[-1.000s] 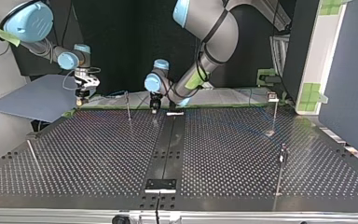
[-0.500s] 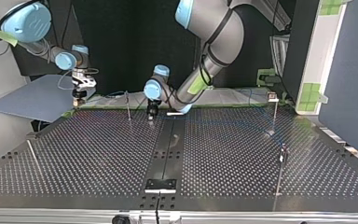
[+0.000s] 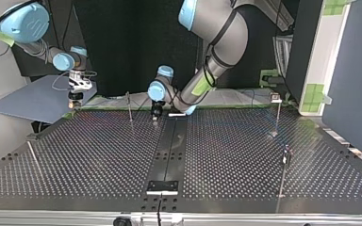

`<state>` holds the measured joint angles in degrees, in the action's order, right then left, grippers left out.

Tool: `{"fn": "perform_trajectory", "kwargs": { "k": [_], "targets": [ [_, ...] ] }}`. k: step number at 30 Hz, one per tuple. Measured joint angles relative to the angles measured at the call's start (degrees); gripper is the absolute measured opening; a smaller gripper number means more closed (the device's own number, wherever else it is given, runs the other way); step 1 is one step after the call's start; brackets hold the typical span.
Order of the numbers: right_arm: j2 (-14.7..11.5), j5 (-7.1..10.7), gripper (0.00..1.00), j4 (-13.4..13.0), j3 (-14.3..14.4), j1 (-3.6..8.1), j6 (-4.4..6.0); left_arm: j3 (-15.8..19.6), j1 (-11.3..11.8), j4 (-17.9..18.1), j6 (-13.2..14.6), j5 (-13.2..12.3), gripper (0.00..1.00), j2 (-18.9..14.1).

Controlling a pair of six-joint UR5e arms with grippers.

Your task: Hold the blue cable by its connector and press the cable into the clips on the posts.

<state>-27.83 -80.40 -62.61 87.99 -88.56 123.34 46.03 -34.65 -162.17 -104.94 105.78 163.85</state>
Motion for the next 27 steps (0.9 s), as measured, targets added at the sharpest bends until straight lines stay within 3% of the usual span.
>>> {"fn": "perform_trajectory", "kwargs": {
  "k": [6,7,8,9,11,18,19,20,27],
  "targets": [
    [0.01,0.29,0.0,0.51,-0.12,-0.49,-2.18,1.81,-0.24,0.92,0.67,-0.27,0.0,-0.02],
    [0.01,0.31,0.0,0.55,-0.12,-0.6,-2.42,2.21,-0.32,1.26,1.0,-0.31,0.13,-0.03],
    [0.01,0.31,0.0,0.58,-0.12,-0.74,-2.68,2.82,-0.45,1.8,1.52,-0.41,0.34,-0.02],
    [0.02,0.31,0.0,0.6,-0.12,-0.85,-2.82,3.26,-0.56,2.24,1.92,-0.46,0.34,-0.02],
    [0.04,0.32,0.0,0.65,-0.13,-1.12,-3.03,4.06,-0.87,3.19,2.89,-0.49,0.54,-0.02],
    [0.08,0.32,0.0,0.77,-0.14,-1.78,-3.31,4.92,-2.02,4.3,6.1,-1.98,0.63,-0.15],
    [0.08,0.32,0.0,0.77,-0.13,-1.87,-3.32,5.02,-2.17,4.28,6.51,-2.21,0.86,-0.2],
    [0.1,0.33,0.0,0.76,-0.14,-1.99,-3.33,5.19,-2.41,4.15,7.07,-2.58,1.0,-0.29],
    [0.18,0.32,0.0,0.63,-0.14,-2.51,-3.28,6.01,-4.21,1.49,9.78,-4.8,1.0,-0.66]
  ]
}}
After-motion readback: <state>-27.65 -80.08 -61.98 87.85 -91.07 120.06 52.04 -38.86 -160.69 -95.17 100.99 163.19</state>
